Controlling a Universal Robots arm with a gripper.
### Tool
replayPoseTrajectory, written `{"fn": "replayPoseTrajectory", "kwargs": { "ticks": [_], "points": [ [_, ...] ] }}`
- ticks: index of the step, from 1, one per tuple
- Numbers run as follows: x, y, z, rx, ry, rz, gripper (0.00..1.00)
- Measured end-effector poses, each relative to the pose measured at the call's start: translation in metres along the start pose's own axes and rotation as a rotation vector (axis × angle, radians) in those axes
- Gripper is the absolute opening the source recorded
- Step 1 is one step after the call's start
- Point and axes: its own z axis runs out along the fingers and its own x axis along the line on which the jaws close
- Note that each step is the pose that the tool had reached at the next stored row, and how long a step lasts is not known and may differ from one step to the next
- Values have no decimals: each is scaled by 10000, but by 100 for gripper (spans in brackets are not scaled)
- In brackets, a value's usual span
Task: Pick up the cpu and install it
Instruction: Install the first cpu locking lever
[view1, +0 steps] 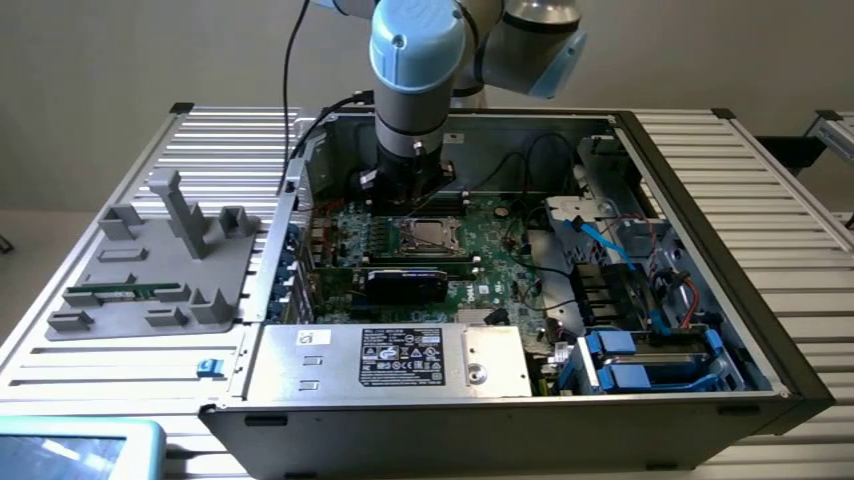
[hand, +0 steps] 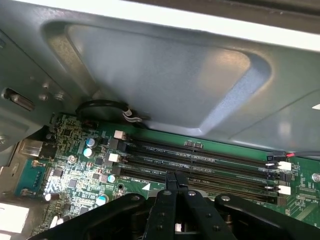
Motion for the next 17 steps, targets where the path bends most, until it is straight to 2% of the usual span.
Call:
{"fn": "replayPoseTrajectory", "kwargs": {
  "ticks": [17],
  "points": [
    [-30,-20,32,-3,10,-44,9]
  ]
}}
